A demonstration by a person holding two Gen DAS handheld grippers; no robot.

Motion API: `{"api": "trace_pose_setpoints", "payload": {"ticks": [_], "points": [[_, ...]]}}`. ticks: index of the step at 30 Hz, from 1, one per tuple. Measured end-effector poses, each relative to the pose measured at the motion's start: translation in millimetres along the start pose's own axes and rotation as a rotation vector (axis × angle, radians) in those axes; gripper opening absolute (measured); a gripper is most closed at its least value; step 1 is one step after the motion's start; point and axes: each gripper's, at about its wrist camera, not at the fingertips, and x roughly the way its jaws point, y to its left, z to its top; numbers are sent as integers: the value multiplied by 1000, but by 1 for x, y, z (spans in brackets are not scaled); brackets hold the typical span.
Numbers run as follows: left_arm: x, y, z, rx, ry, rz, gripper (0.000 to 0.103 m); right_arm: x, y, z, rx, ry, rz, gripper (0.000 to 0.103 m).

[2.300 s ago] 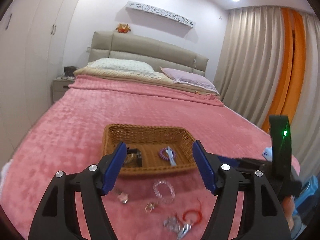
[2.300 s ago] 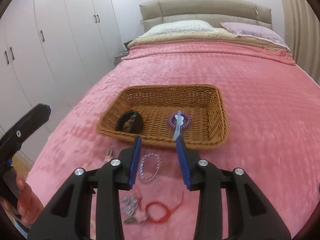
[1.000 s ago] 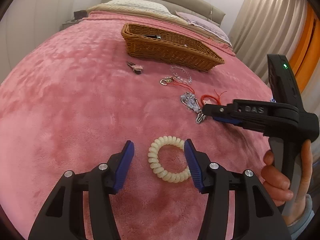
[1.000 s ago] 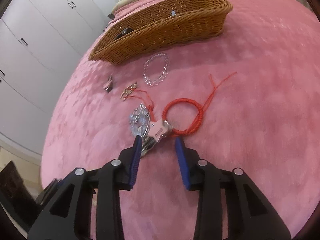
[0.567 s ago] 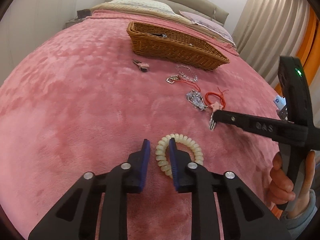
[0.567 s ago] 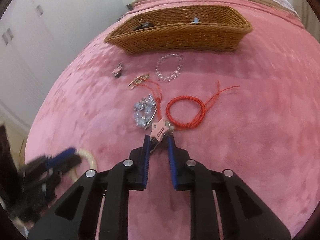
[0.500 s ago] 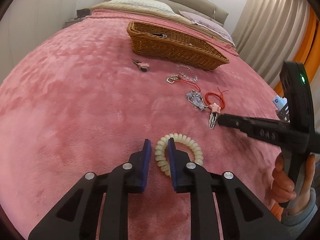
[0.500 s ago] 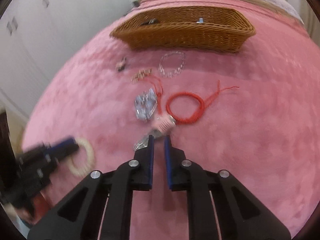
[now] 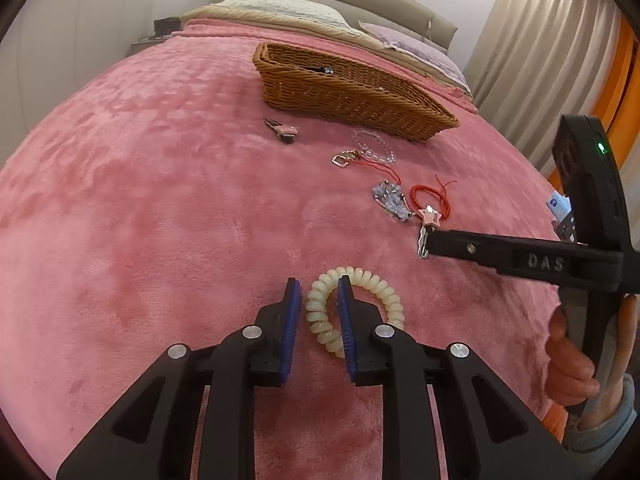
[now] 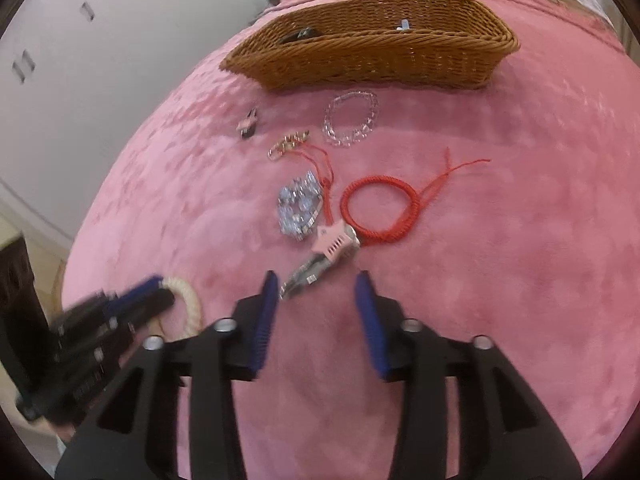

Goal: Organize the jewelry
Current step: 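Grasp the cream coil hair tie with left tool while right tool grasps pink hair clip, then carry cream hair tie and pink clip into the basket and release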

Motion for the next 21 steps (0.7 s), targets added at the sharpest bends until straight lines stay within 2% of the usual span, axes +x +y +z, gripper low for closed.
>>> {"api": "trace_pose_setpoints", "payload": {"ticks": [4,6,7,9,15,19,21], "points": [[1,-3,-1,11,-4,7,20,9,8,4,69,-44,-99,43],[1,-5,-2,21,-6,16,20,15,24,2,53,-74,-211,42],[1,-6,-2,27,-6,23,20,17,33,1,23,-86,-272,37],[1,-8,-2,37,-7,34,20,19,42,-1,-25,-95,-326,29],[2,-13,-2,63,4,49,26,5,36,-14,-142,-101,-301,11],[3,-17,-3,81,11,68,26,-7,22,-25,-174,-114,-312,11],[4,-20,-3,98,14,98,19,-12,21,-28,-176,-118,-306,10]]}}
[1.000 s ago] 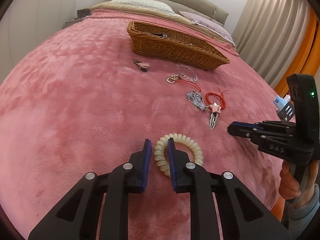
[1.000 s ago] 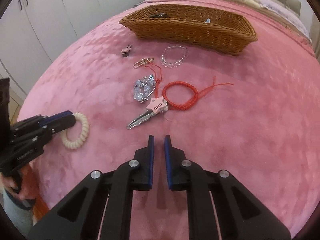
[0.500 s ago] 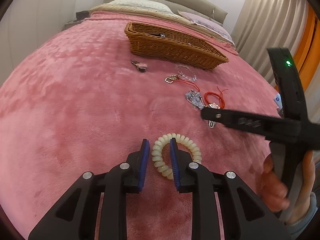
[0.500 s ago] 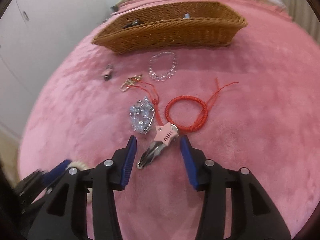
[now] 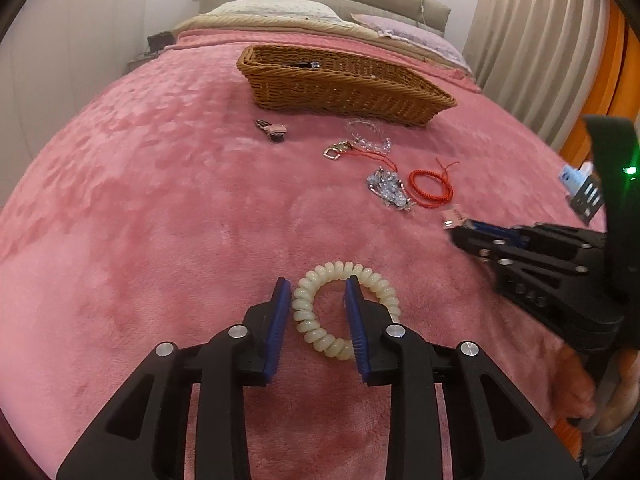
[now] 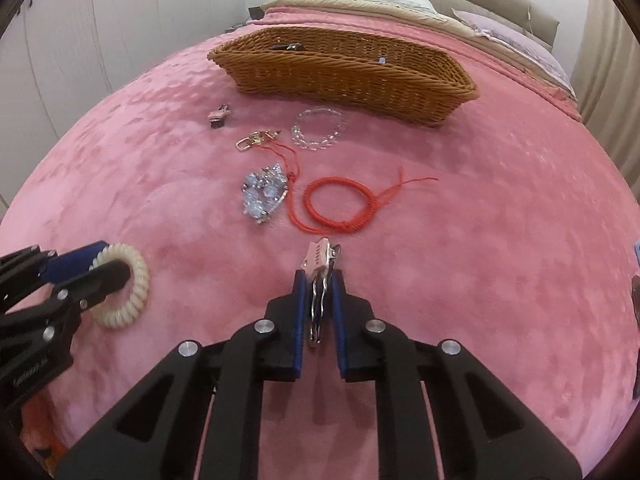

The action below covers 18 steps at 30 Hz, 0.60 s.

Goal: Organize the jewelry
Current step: 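Carry cream hair tie and pink clip into the basket and release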

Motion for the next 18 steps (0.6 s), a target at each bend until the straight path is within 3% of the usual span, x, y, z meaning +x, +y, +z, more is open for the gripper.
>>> {"api": "trace_pose_setpoints", "payload": {"ticks": [1,4,12,18], "points": [[0,-2,0,17,1,30,12,-2,-3,-1,3,-3,7,9],[-4,-3,0,4,-19,15,10,-5,-9,-3,11,-11,22,7],[-20,-10,9,-36,-101,-54,9,-20,-30,-1,65,-45,67,7],[-34,-14,45,-36,-192,-80,9,-42,-46,25,103,-121,102,7]]}}
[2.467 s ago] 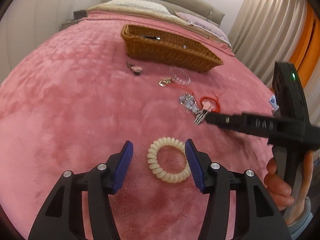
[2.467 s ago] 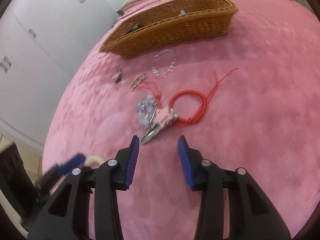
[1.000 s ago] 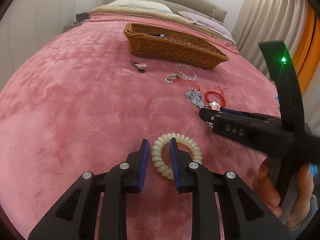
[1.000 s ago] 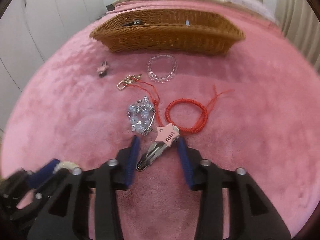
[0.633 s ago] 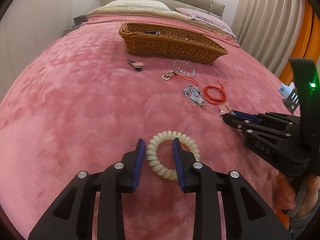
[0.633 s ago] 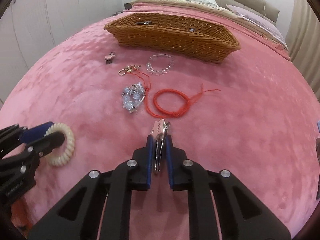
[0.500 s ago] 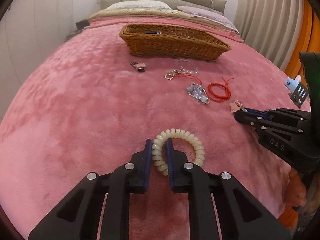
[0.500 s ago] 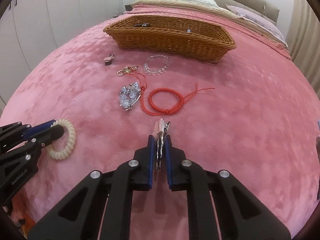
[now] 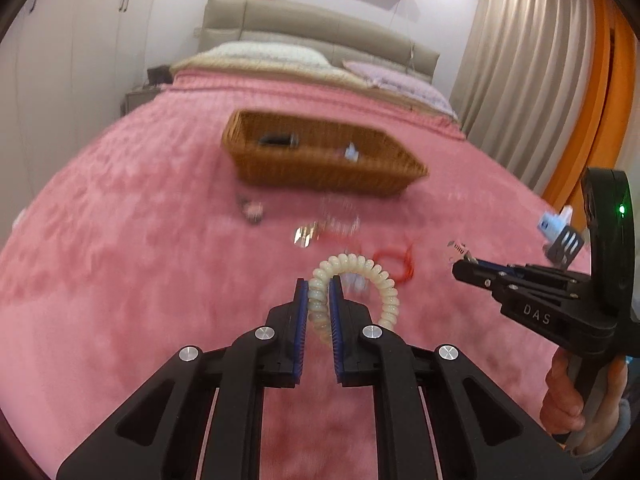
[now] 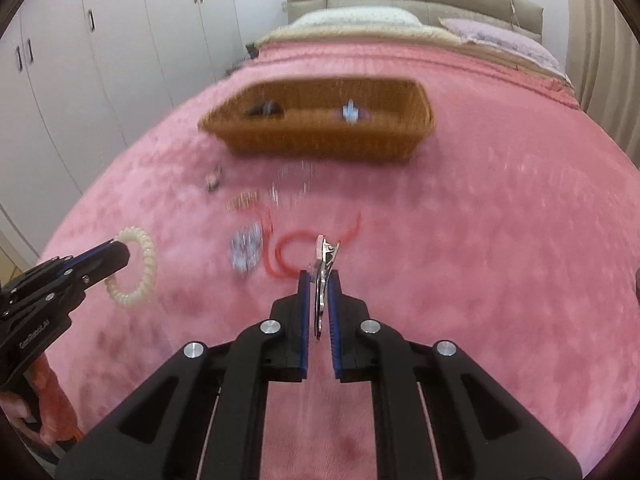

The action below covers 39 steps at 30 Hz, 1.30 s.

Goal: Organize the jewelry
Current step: 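Carry cream hair tie and pink clip into the basket and release, then move both tools back toward the red cord and remaining jewelry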

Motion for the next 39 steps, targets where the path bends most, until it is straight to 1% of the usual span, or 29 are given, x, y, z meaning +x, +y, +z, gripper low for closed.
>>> {"api": "trace_pose_setpoints", "payload": {"ticks": [4,6,8,10,13,14,15,16,18,20,22,24,30,32,34,36,38,39], "points": [[6,-4,40,15,-64,-21,9,-5,-2,39,-18,-65,-2,7],[17,-8,66,36,-94,-8,9,-1,-3,60,-30,-94,-10,7],[31,-11,89,46,-107,-8,9,9,-7,80,-29,-106,-18,7],[47,-14,109,48,-111,-12,9,25,-12,102,-23,-110,-13,7],[76,-14,135,47,-109,-14,9,48,-19,125,-21,-101,-8,7],[85,-13,140,54,-111,-7,9,60,-22,134,-24,-88,-14,7],[99,-14,145,69,-108,19,9,70,-25,140,-24,-72,-32,7],[109,-14,148,81,-101,32,9,79,-29,144,-21,-57,-43,7],[132,-13,153,89,-74,43,9,103,-39,156,7,-15,-19,7],[149,-9,155,84,-50,45,9,122,-47,163,29,11,-16,7],[168,-6,156,71,-21,39,9,137,-53,167,44,42,-11,7],[182,-2,155,66,-5,47,9,149,-56,167,53,72,-26,7],[196,0,146,82,28,52,9,170,-55,163,52,118,-5,7],[196,1,146,73,31,43,10,169,-55,162,58,121,1,7],[194,2,145,73,26,44,12,168,-57,163,75,128,25,8],[190,3,146,73,23,33,20,163,-58,164,85,119,32,8],[179,6,147,52,12,13,35,155,-59,164,87,113,29,9],[171,9,147,36,0,-5,39,151,-59,164,92,110,36,9]]}}
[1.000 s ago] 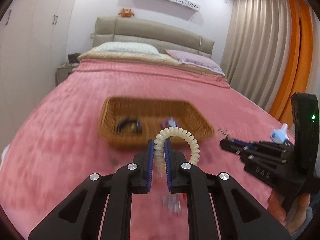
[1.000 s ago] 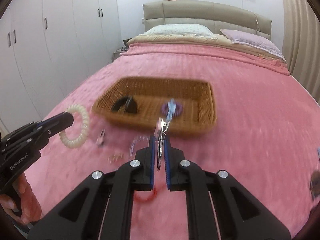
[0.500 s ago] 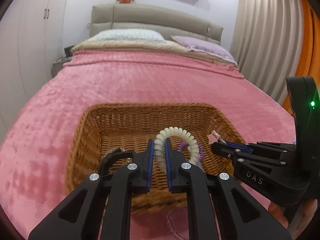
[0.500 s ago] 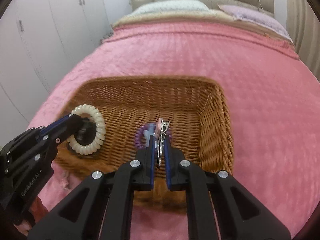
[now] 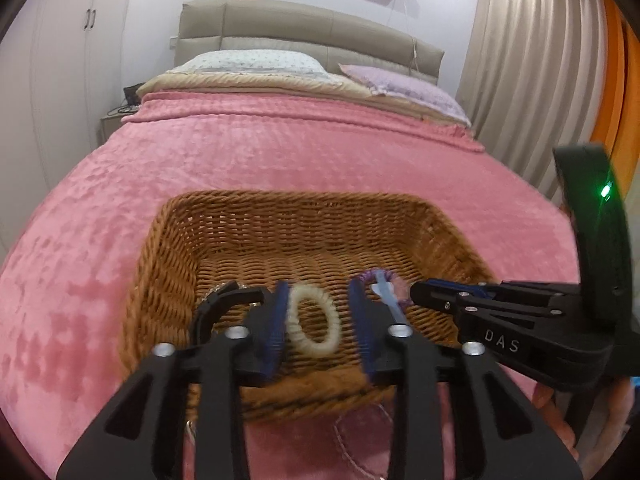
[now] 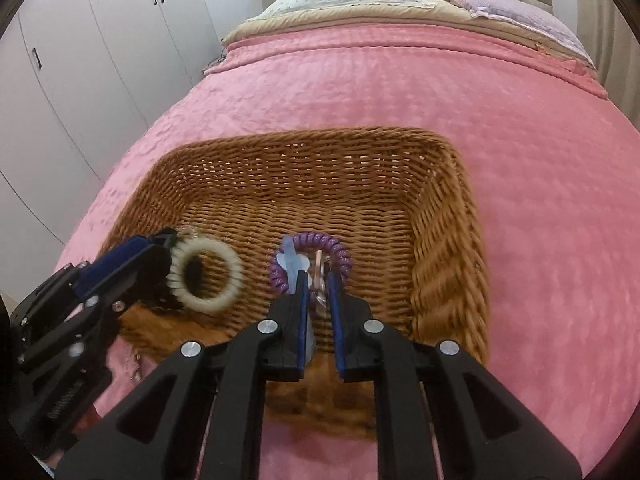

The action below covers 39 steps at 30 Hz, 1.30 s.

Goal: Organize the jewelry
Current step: 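Move both tools back toward the red cord and remaining jewelry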

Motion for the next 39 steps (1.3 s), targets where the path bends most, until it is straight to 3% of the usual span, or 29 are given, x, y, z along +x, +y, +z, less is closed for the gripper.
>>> {"api": "trace_pose_setpoints", "payload": {"ticks": [3,5,8,12,13,16,20,26,31,35,39], "points": [[-30,7,2,-34,-43,-57,51,-23,3,-5,1,-23,11,10],[-51,11,3,-43,-63,-86,69,-40,6,-10,-8,-42,21,10],[-93,19,-2,-56,-117,-93,76,-73,16,-22,-34,-84,36,15],[-134,30,-16,-80,-141,-85,76,-108,29,-44,-61,-134,65,51],[-139,31,-19,-82,-140,-82,76,-115,32,-51,-69,-146,71,52],[-153,36,-34,-80,-136,-49,76,-125,46,-73,-95,-146,91,52],[-160,40,-59,-90,-113,-40,76,-124,55,-105,-114,-146,50,52],[-155,37,-101,-107,-33,-82,75,-94,43,-144,-63,-35,52,52],[-127,20,-129,-100,91,-102,63,-74,31,-168,-6,35,66,31],[-98,12,-142,-115,194,-123,54,-66,28,-169,20,49,73,29],[-81,9,-139,-149,229,-130,53,-58,30,-162,20,49,61,29]]}}
